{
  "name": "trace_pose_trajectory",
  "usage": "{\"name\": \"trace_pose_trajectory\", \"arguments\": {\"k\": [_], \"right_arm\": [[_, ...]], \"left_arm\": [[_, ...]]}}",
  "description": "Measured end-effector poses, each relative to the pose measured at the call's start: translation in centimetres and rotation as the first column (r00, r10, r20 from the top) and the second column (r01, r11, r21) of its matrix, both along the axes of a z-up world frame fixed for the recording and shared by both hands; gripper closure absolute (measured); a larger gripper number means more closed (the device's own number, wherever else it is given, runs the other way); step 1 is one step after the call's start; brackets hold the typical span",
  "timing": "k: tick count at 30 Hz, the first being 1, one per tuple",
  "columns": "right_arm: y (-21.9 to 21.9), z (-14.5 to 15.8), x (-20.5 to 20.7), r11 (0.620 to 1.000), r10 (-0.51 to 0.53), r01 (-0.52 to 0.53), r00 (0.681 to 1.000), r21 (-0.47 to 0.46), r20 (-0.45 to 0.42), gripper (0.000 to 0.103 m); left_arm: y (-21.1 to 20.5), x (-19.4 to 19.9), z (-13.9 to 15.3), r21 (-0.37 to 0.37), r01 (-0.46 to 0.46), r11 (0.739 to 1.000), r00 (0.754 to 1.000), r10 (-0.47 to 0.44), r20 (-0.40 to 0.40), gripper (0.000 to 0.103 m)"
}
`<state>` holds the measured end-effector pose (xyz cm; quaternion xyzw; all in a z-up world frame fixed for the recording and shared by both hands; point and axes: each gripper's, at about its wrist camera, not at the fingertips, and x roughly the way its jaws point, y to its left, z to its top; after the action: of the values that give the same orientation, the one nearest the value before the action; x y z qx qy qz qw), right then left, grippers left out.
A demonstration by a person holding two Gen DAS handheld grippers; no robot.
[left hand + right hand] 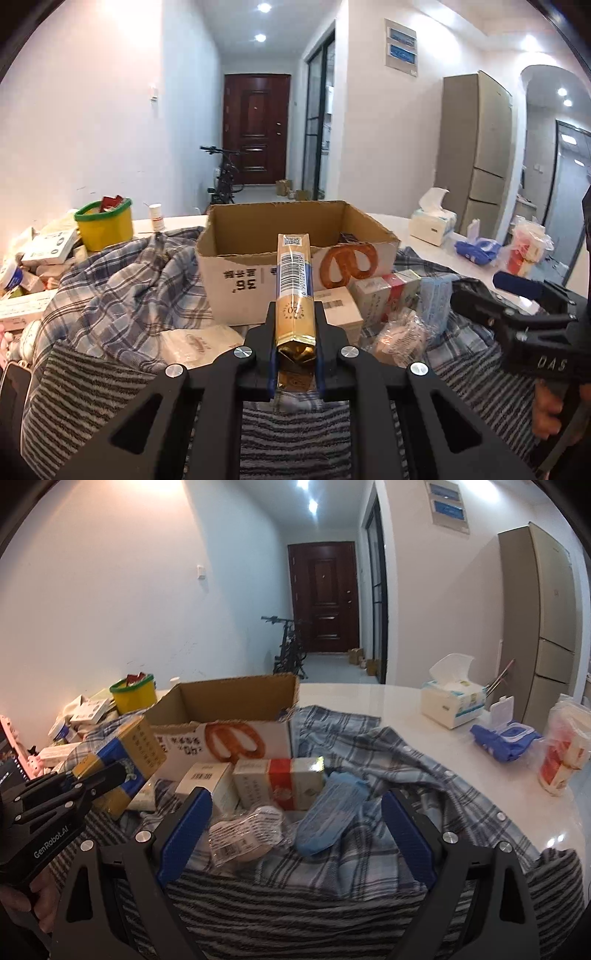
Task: Organize objects
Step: 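Lift the gold-and-blue package with the left gripper toward the cardboard box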
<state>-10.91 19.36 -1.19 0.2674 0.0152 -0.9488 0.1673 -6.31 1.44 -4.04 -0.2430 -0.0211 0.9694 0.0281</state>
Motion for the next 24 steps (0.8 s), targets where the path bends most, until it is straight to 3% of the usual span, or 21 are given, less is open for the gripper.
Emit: {"name": "trace_pose_trajectory", "arguments": {"k": [14,24], "right_arm": [[-4.6,-2.7,-1.6,0.991,0.076,-0.087,0.991,0.100,0.107,0.010],[-6.0,-4.3,-2.9,0.976,0.090,-0.121,0.981,0.182,0.170,0.010]], "left_arm": [[-1.1,-0.3,-0.4,0.056,-0.026,0.998,0.999,0.025,0.022,0.087],[-1.1,-0.4,-0.7,0.055,-0.030,0.998,0.999,0.028,0.042,0.087]]}}
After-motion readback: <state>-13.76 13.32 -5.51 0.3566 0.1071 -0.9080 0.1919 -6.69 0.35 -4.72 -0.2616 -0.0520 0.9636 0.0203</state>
